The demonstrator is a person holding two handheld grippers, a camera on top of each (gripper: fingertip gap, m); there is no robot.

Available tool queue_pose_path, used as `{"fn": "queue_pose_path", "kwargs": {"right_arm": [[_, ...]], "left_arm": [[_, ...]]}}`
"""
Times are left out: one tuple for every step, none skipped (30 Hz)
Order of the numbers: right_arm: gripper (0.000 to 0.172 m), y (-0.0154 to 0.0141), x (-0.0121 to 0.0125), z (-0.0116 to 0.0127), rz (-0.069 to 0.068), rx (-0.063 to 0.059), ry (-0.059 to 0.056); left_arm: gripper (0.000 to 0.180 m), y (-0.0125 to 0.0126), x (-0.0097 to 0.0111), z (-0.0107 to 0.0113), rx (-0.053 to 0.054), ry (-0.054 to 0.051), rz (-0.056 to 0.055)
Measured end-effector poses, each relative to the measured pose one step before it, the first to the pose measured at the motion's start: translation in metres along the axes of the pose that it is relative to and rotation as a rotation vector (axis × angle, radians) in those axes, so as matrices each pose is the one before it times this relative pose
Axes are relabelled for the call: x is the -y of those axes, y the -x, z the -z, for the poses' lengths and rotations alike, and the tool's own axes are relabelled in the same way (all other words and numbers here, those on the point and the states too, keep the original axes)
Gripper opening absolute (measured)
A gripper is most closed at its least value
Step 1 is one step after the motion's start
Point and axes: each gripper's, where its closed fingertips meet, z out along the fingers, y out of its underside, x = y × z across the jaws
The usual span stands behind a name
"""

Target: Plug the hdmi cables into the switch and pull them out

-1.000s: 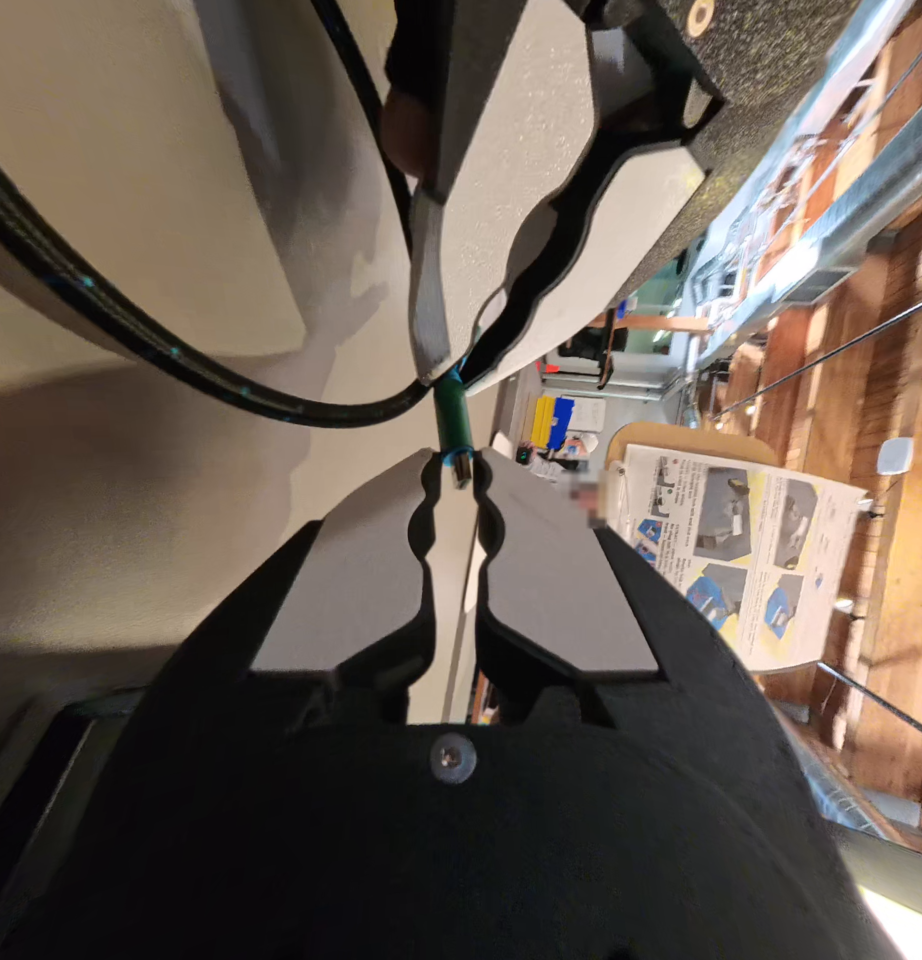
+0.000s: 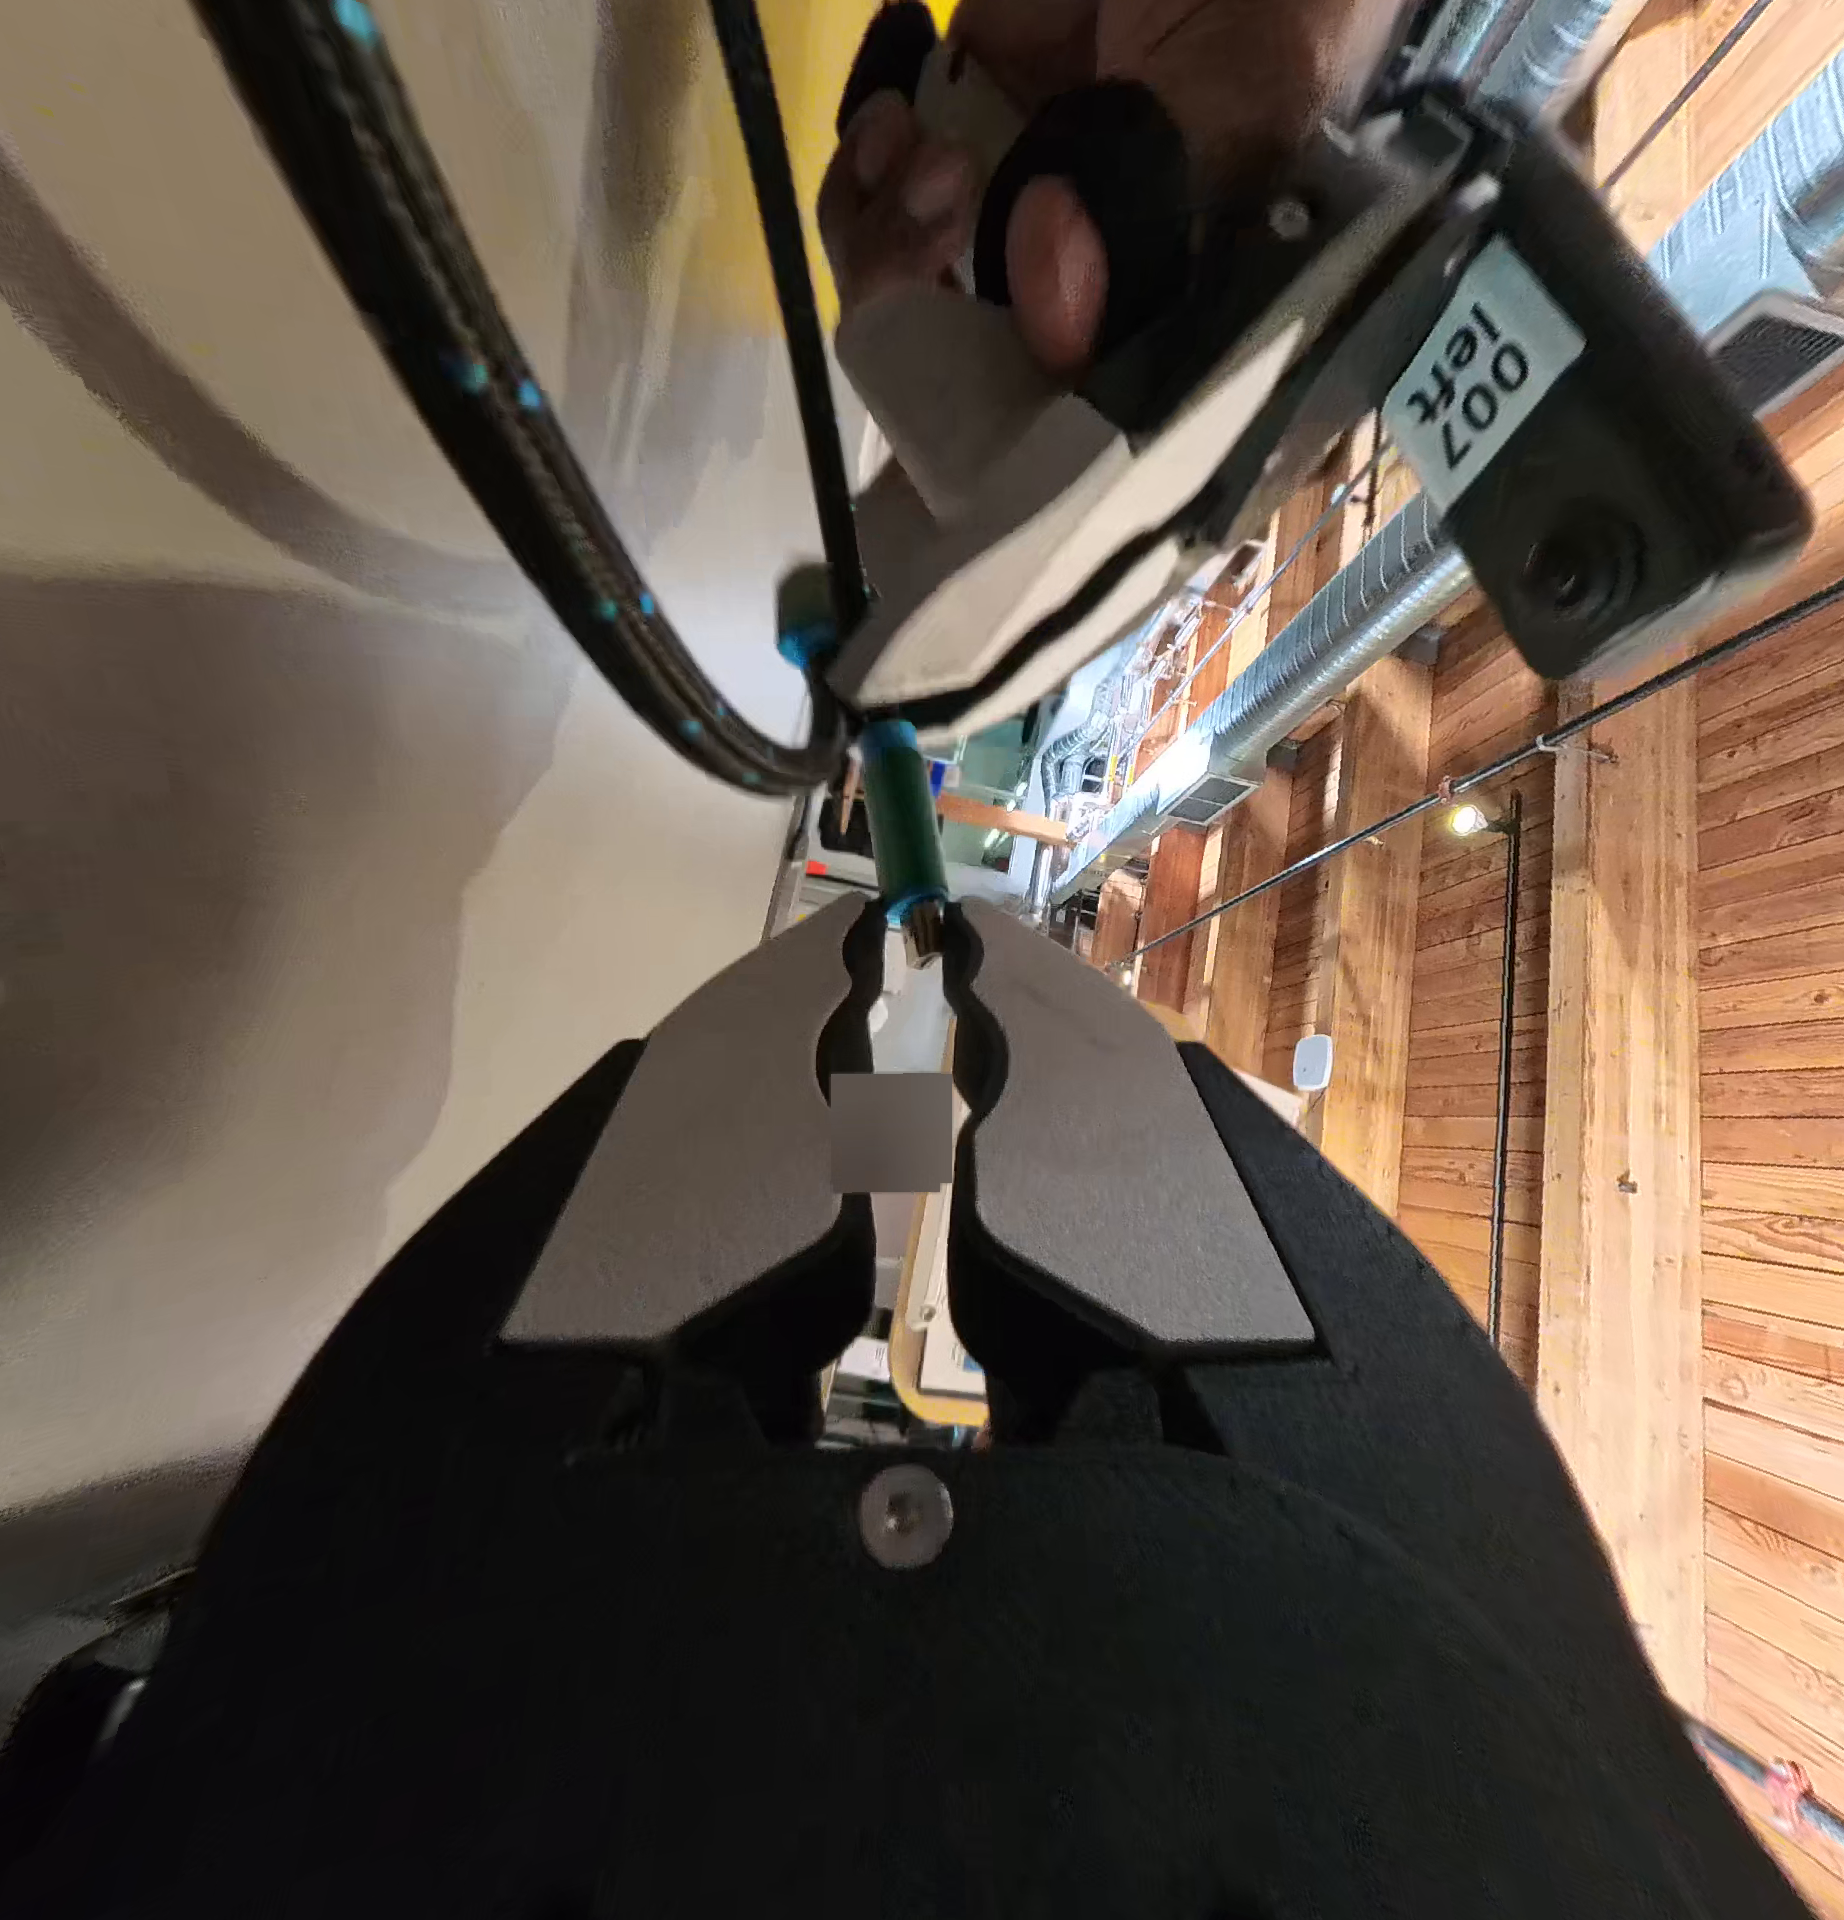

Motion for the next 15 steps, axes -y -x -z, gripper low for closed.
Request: {"fn": "queue_pose_path", "kwargs": {"right_arm": [[0.010, 0.00024, -0.00461, 0.00146, -0.0025, 0.0013, 0.0091], [0.010, 0.00050, -0.00405, 0.00174, -0.0032, 0.0011, 0.0048], [0.010, 0.00076, -0.00242, 0.00183, -0.0035, -0.0002, -0.0004], [0.010, 0.00033, -0.00080, 0.00162, 0.0015, -0.0034, -0.0033], [0.010, 0.00056, -0.00053, 0.00090, 0.0063, 0.0005, 0.0009], [0.010, 0.00052, -0.00015, 0.00011, 0.0040, 0.0032, 0.0018], [0.010, 0.00024, 0.00009, -0.00027, 0.0012, 0.0032, 0.0016], [0.010, -0.00060, 0.00029, -0.00035, 0.0013, -0.0030, 0.0008], [0.010, -0.00110, 0.00041, -0.00007, -0.0014, -0.0050, -0.0017], [0.010, -0.00096, 0.00024, -0.00021, -0.0042, -0.0039, -0.0011], [0.010, -0.00075, -0.00008, -0.00027, -0.0017, -0.0027, 0.0006], [0.010, -0.00028, -0.00021, -0.00039, 0.0017, -0.0002, 0.0020], [0.010, 0.00000, -0.00016, -0.00004, 0.0018, 0.0001, 0.0005], [0.010, 0.00098, -0.00012, 0.00030, 0.0025, 0.0068, -0.0011], [0.010, 0.00116, -0.00172, 0.00030, 0.0049, 0.0063, 0.0068]], "left_arm": [[0.015, 0.00183, -0.00544, 0.00027, 0.0145, 0.0309, -0.0093], [0.014, 0.00121, -0.00358, 0.00048, 0.0057, 0.0174, -0.0017], [0.014, -0.00068, 0.00057, 0.00024, -0.0093, -0.0097, 0.0092], [0.014, -0.00072, 0.00185, -0.00040, -0.0107, -0.0116, 0.0080], [0.015, -0.00032, 0.00053, -0.00112, -0.0051, -0.0013, 0.0003], [0.015, 0.00008, -0.00081, -0.00119, -0.0016, 0.0056, -0.0009], [0.016, -0.00018, -0.00054, -0.00071, -0.0027, 0.0040, 0.0006], [0.019, -0.00074, 0.00112, 0.00016, -0.0049, -0.0047, 0.0013], [0.023, 0.00053, 0.00211, 0.00070, 0.0043, -0.0099, 0.0027], [0.028, 0.00235, 0.00277, 0.00055, 0.0145, -0.0111, 0.0072], [0.029, 0.00075, 0.00279, -0.00010, 0.0005, -0.0121, 0.0119], [0.029, -0.00127, 0.00110, -0.00126, -0.0116, -0.0062, 0.0098], [0.028, -0.00067, -0.00227, -0.00226, -0.0054, 0.0097, 0.0007], [0.026, -0.00023, -0.00412, -0.00220, -0.0024, 0.0192, -0.0005], [0.024, -0.00107, -0.00503, -0.00157, -0.0105, 0.0241, 0.0042]]}}
